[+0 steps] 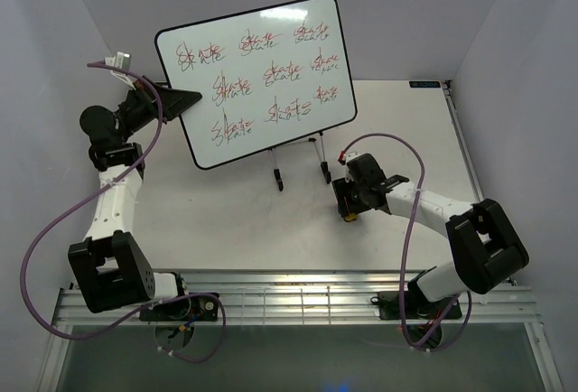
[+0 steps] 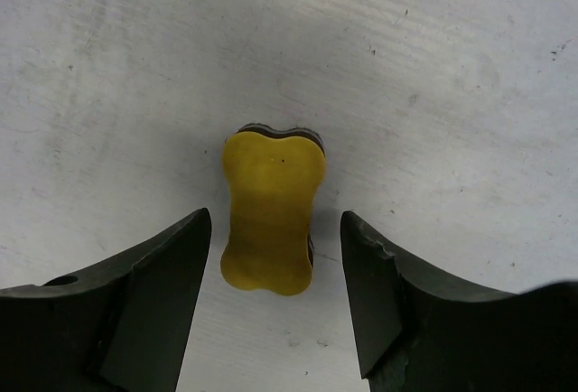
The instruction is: Erase the whiteboard
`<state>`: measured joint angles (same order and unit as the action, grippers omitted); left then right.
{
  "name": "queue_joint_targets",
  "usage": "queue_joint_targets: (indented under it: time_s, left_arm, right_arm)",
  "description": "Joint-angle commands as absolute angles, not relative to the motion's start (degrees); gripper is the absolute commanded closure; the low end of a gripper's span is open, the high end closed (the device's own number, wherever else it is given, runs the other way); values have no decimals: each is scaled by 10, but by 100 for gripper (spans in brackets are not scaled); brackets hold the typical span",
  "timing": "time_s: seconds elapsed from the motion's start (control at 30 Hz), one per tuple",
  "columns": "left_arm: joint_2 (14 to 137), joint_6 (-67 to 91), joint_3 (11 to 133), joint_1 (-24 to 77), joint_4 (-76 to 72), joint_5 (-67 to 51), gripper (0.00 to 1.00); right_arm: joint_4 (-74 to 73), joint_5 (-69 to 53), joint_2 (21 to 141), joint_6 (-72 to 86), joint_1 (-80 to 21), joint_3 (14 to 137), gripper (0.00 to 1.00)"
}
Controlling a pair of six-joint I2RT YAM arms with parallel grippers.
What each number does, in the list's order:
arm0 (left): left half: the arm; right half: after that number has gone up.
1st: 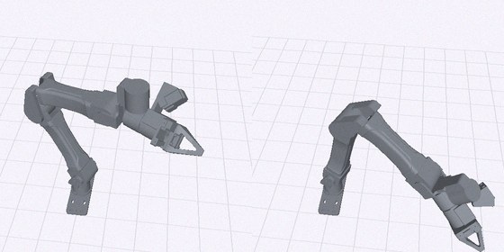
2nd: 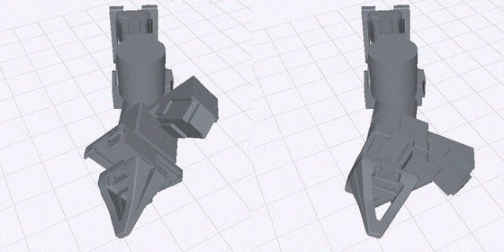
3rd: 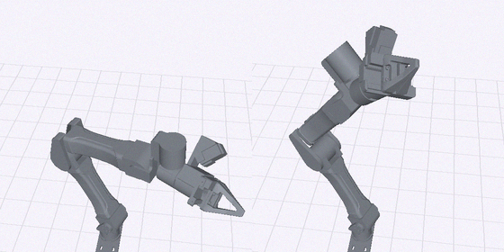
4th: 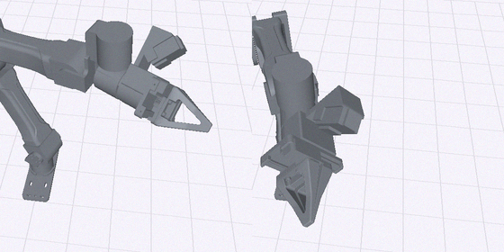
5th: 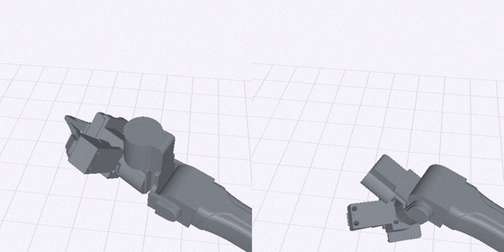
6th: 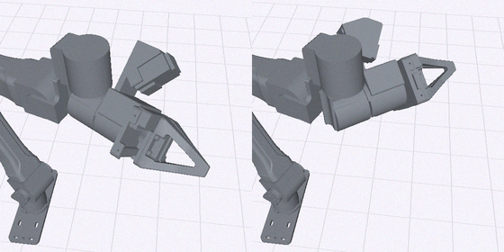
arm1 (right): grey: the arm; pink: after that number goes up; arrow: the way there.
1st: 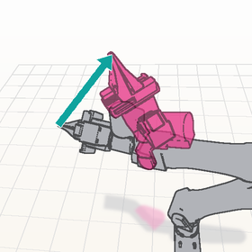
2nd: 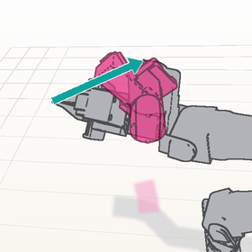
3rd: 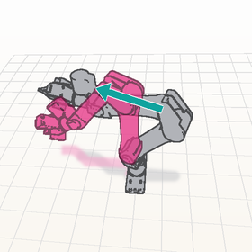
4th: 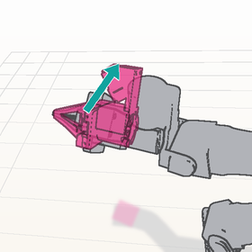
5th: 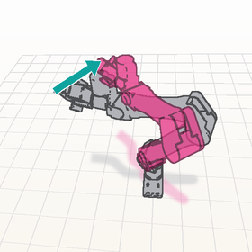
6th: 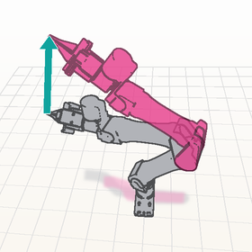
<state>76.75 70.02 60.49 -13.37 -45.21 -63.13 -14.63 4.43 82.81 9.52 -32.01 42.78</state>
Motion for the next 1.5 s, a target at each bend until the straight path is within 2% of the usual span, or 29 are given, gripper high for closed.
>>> queue_joint_targets:
  time_s: [0.0, 0.3, 0.37, 0.4, 0.43, 0.53, 0.63, 0.73, 1.0, 1.13, 1.27, 1.47]
  left_arm:
    - [728, 713, 605, -132, -489, -562, 100]
    - [726, 708, 600, -132, -488, -567, 100]
    - [724, 705, 598, -133, -489, -568, 100]
    - [723, 704, 597, -132, -488, -568, 100]
    - [722, 702, 595, -132, -488, -568, 100]
    - [721, 700, 589, -132, -488, -570, 100]
    - [713, 696, 567, -130, -487, -567, 100]
    - [705, 686, 539, -113, -487, -566, 100]
    - [697, 644, 412, 15, -483, -540, 100]
    - [685, 631, 348, 87, -481, -507, 100]
    - [671, 627, 270, 160, -482, -449, 100]
    - [669, 648, 185, 165, -499, -449, 100]
  right_arm:
    - [-116, 68, 843, 83, -323, 453, 36]
    - [-106, 69, 866, 78, -323, 451, 50]
    - [-105, 62, 865, 78, -323, 447, 54]
    - [-107, 62, 863, 77, -323, 447, 60]
    - [-110, 61, 861, 78, -324, 447, 63]
    - [-119, 68, 833, 80, -324, 442, 67]
    - [-157, 85, 785, 82, -324, 442, 68]
    - [-212, 117, 684, 90, -323, 439, 68]
    - [-386, 176, 480, 107, -314, 508, 69]
    - [-424, 149, 463, 96, -314, 576, 70]
    - [-388, 40, 492, 84, -315, 577, 71]
    - [-322, -37, 551, 87, -327, 561, 73]
